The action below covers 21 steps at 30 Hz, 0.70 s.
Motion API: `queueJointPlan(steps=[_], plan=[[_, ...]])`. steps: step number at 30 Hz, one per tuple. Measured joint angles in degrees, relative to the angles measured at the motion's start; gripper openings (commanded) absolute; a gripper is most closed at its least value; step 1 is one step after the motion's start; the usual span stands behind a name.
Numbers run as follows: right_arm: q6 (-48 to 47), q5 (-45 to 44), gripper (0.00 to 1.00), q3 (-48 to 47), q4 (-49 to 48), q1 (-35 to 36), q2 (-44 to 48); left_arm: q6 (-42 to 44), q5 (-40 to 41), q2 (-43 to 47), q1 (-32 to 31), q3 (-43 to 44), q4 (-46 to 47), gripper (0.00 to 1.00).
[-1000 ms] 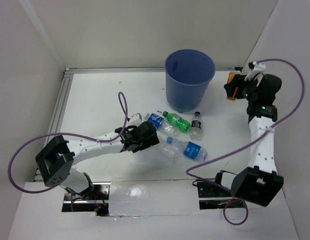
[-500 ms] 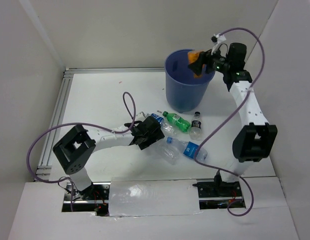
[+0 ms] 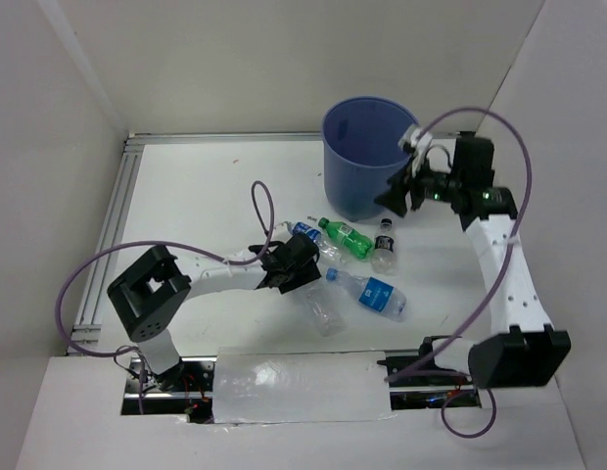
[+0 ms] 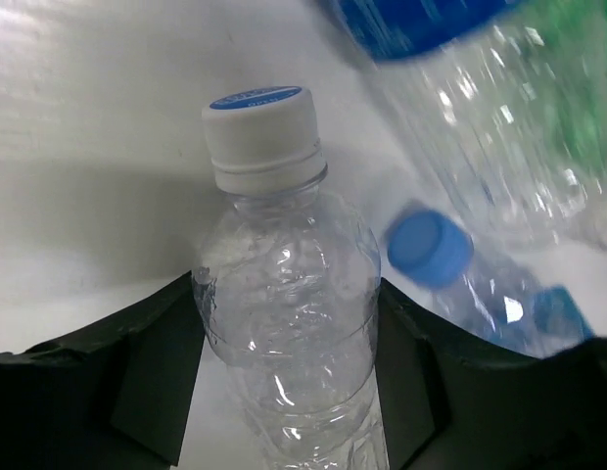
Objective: Put the plastic bottles in the bin
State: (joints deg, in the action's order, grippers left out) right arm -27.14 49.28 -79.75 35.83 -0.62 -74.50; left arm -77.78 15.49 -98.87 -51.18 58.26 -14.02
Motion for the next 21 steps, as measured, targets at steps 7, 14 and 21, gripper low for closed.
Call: queueJointPlan(steps=[7, 14, 21], plan=[[-11.2, -3.6, 0.81, 23.7, 10.9, 8.3, 8.5, 12.5, 4.9, 20.1, -5.6, -1.3, -2.3, 0.12], [-11.6, -8.7, 0.99, 27.8, 11.9, 14.8, 7.1, 28.0, 13.4, 27.9, -0.8, 13.0, 5.9, 0.10], [-10.4, -16.6, 0.99, 27.8, 10.9, 18.9, 2.7, 36.7, 19.0, 10.9, 4.4, 32.0, 18.9, 0.10]])
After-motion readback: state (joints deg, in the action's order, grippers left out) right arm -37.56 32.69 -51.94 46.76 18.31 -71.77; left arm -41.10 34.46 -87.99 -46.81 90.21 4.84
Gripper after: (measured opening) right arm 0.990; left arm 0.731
